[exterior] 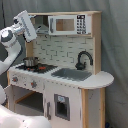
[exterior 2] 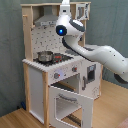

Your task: Play with the kitchen

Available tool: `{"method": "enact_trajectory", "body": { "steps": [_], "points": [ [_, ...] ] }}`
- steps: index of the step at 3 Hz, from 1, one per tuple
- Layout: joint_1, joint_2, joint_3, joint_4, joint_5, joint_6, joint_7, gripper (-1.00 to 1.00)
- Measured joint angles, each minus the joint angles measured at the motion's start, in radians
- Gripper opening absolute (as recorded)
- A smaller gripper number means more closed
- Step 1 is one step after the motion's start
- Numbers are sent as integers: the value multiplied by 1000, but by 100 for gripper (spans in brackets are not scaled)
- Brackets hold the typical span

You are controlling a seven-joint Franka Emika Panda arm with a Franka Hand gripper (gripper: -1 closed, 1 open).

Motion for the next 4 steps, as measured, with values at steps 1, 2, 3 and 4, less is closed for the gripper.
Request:
{"method": "enact_trajectory", "body": {
  "steps": [1,2,3,4],
  "points": [
    [-1,0,1,0,2,-4,0,-100],
    [-56,2,46,1,62,-45,-4,-100],
    [-76,81,64,6,98,-55,-48,-100],
    [-77,92,63,-4,98,-156,-58,-100]
  ]
}}
